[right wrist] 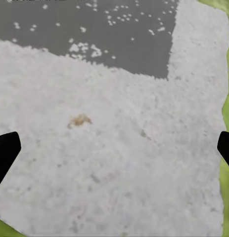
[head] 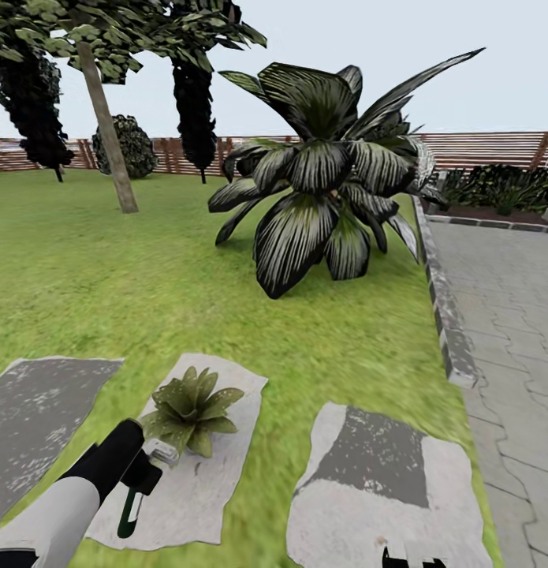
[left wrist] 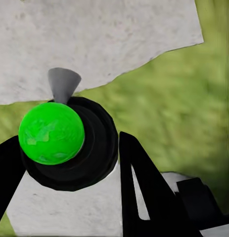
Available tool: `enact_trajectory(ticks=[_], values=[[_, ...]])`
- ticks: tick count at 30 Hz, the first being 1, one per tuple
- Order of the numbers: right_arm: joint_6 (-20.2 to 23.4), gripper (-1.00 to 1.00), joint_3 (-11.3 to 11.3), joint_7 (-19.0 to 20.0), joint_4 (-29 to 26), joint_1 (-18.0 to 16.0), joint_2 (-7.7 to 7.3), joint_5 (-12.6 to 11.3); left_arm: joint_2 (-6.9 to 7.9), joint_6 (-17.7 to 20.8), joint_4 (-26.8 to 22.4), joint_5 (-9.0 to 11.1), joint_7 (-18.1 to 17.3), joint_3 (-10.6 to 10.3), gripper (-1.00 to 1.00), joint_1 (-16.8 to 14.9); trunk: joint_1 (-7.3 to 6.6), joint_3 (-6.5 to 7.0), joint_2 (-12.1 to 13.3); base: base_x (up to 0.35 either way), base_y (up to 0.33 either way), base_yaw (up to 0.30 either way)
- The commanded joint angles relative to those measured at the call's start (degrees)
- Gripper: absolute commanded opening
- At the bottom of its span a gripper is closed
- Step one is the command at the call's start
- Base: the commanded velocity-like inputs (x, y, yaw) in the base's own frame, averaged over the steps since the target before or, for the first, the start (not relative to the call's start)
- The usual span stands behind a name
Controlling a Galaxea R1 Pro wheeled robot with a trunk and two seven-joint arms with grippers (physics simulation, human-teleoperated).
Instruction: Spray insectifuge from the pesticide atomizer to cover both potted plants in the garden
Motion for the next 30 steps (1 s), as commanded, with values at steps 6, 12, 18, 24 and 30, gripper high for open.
enact_trajectory(ticks=[6, 12, 18, 24, 30], values=[[-0.2, 1.00, -0.4, -0.2, 0.1, 0.0, -0.01, 0.6, 0.11, 0.1, -0.1, -0.5, -0.5, -0.1, -1.00, 0.0, -0.01, -0.05, 0.0, 0.000, -0.310, 0.278], [-0.2, 1.00, -0.4, -0.2, 0.1, 0.0, -0.01, 0.6, 0.12, 0.0, -0.1, -0.6, -0.5, 2.2, -1.00, 0.0, -0.01, -0.05, 0.0, 0.003, -0.310, 0.270], [-0.2, 1.00, -0.4, -0.2, 0.1, 0.0, -0.01, 0.6, -0.07, -0.2, -0.1, -0.7, -0.4, 2.3, -1.00, 0.0, -0.01, -0.05, 0.0, 0.167, -0.271, 0.057], [-0.2, 1.00, -0.4, -0.2, 0.1, 0.0, -0.01, 0.6, -0.34, -0.2, 0.7, -0.8, 3.7, 2.2, -1.00, 0.0, -0.01, -0.05, 0.0, 0.166, -0.149, 0.110], [-0.2, 1.00, -0.4, -0.2, 0.1, 0.0, -0.01, 0.6, -0.52, -0.1, 0.8, -0.3, 5.7, 2.3, -1.00, 0.0, -0.01, -0.05, 0.0, 0.010, -0.008, 0.270]])
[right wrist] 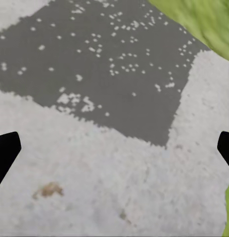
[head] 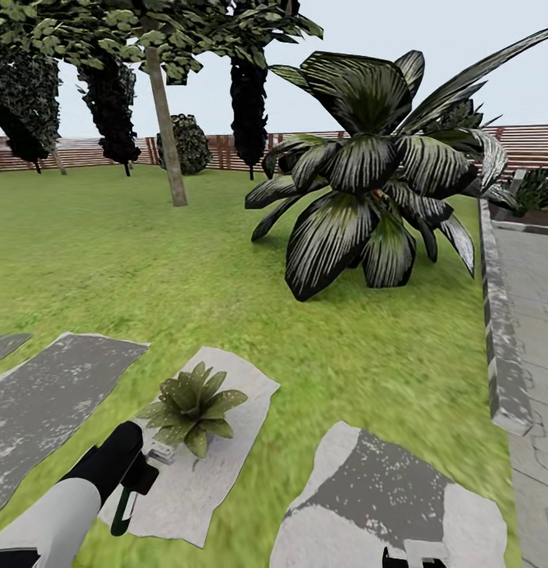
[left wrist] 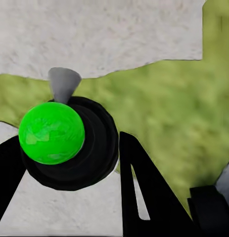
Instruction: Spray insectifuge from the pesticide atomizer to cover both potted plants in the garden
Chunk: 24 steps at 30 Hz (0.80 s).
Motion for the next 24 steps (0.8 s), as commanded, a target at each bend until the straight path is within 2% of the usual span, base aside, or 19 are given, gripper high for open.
enact_trajectory(ticks=[1, 10, 24], values=[[-0.2, 1.00, -0.4, -0.2, 0.1, 0.0, -0.01, 0.6, -0.09, 0.1, -0.1, -0.6, -0.5, 0.1, -1.00, 0.0, -0.01, -0.05, 0.0, 0.001, 0.000, 0.277], [-0.2, 1.00, -0.4, -0.2, 0.1, 0.0, -0.01, 0.6, -0.24, 0.1, -0.1, -0.7, -0.5, 0.2, -1.00, 0.0, -0.01, -0.05, 0.0, 0.000, -0.052, 0.270], [-0.1, 1.00, -0.4, -0.2, 0.1, 0.0, -0.21, 0.6, -0.17, 0.2, -0.5, -0.8, -0.5, 0.3, -1.00, 0.0, -0.01, -0.05, 0.0, 0.035, -0.267, 0.018]])
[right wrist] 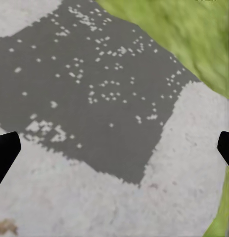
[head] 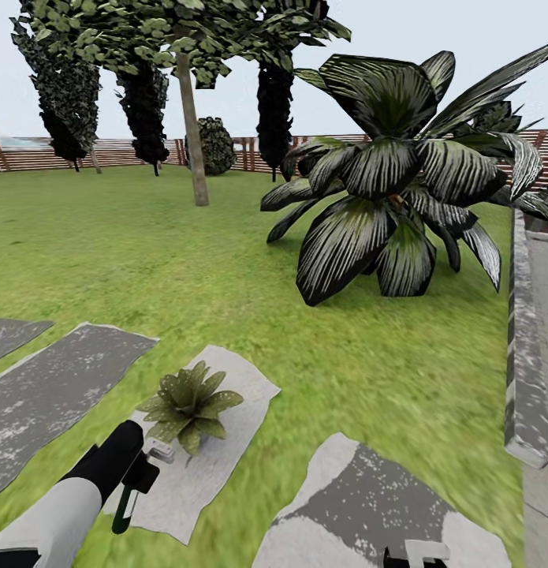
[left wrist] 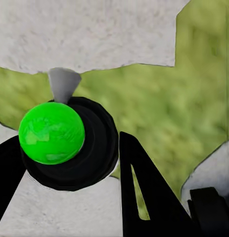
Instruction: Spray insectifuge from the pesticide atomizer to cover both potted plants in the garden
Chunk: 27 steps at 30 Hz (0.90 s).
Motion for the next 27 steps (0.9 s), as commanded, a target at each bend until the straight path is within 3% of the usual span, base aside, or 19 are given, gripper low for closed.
enact_trajectory(ticks=[1, 6, 19, 27], values=[[-0.2, 1.00, -0.4, -0.2, 0.1, 0.0, 0.01, 0.6, 0.01, 0.2, -0.2, -0.6, -0.5, 0.2, -1.00, 0.0, 0.00, -0.05, 0.0, 0.087, -0.271, 0.000], [-0.2, 1.00, -0.4, -0.3, 0.1, 0.0, 0.10, 0.5, 0.04, 0.2, -0.3, -0.6, -0.5, 0.4, -1.00, 0.0, 0.00, -0.05, 0.0, 0.104, -0.271, 0.094], [-0.2, 1.00, -0.4, -0.3, 0.1, 0.0, 0.11, 0.5, -0.09, 0.2, -0.5, -0.6, -0.5, 0.4, -1.00, 0.0, 0.00, -0.05, 0.0, 0.070, -0.271, 0.268], [-0.2, 1.00, -0.4, -0.3, 0.1, 0.0, 0.08, 0.5, -0.62, 1.1, -0.7, -0.6, -1.4, -0.1, -1.00, -1.0, 0.00, -0.05, 0.0, -0.029, -0.148, 0.035]])
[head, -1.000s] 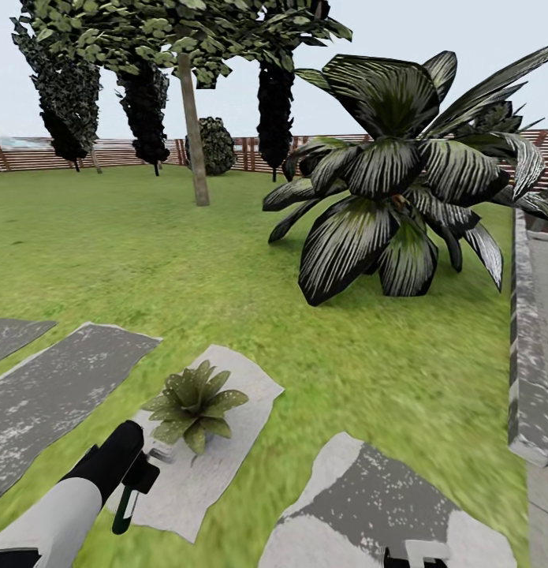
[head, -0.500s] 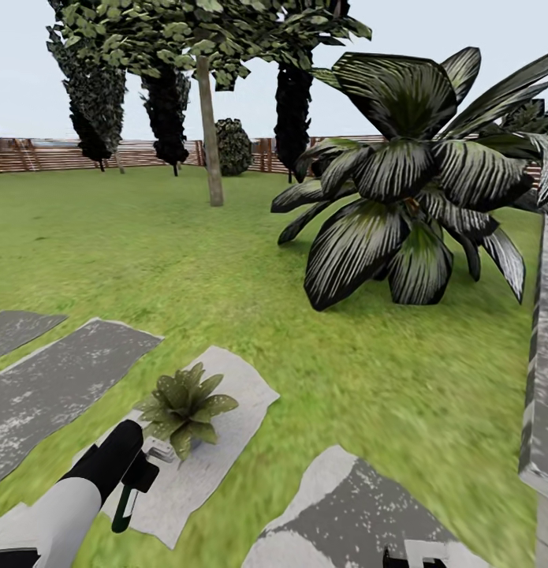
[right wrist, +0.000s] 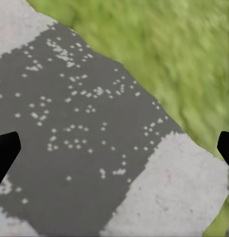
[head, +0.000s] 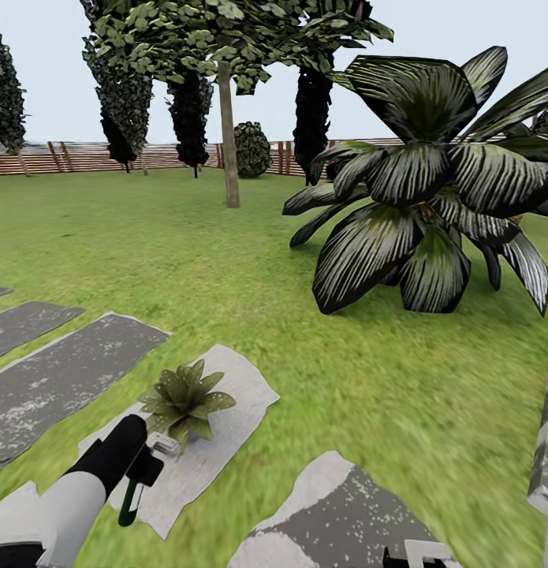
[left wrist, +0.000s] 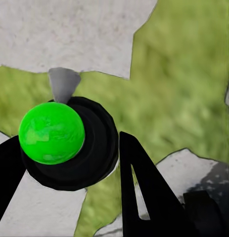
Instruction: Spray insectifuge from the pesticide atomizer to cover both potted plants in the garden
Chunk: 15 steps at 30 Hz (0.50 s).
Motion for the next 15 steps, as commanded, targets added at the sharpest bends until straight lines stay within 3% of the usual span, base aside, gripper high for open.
enact_trajectory(ticks=[1, 3, 6, 9, 13, 15], values=[[-0.2, 1.00, -0.4, -0.2, 0.1, 0.0, -0.03, 0.6, -0.14, 0.2, -0.1, -0.7, -1.0, 0.0, -1.00, -0.2, -0.01, -0.05, 0.0, -0.005, -0.010, 0.001], [-0.1, 1.00, -0.4, -0.2, 0.1, 0.0, 0.00, 0.6, -0.18, 0.8, 0.1, -0.9, -2.6, -0.1, -1.00, -1.7, -0.01, -0.05, 0.0, -0.003, -0.005, 0.001], [-0.2, 1.00, -0.4, -0.2, 0.1, 0.0, -0.04, 0.7, 0.47, 4.6, 0.6, -1.8, -7.3, -0.8, -1.00, -6.1, -0.01, -0.05, 0.0, -0.001, -0.001, 0.000], [-0.2, 1.00, -0.4, -0.2, 0.1, 0.0, -0.11, 0.7, 0.90, 5.8, 0.7, -2.8, -8.5, -2.0, -1.00, -8.9, -0.01, -0.05, 0.0, 0.000, 0.000, 0.000], [-0.1, 1.00, -0.4, -0.2, 0.1, 0.0, -0.14, 0.7, 2.77, 6.0, 1.0, -3.2, -9.4, -2.5, -1.00, -11.5, -0.01, -0.05, 0.0, 0.000, 0.000, 0.000], [-0.1, 1.00, -0.4, -0.2, 0.1, 0.0, -0.15, 0.7, 4.49, 5.9, 0.9, -3.6, -12.0, -2.5, -1.00, -11.9, -0.01, -0.05, 0.0, 0.000, 0.000, 0.000]])
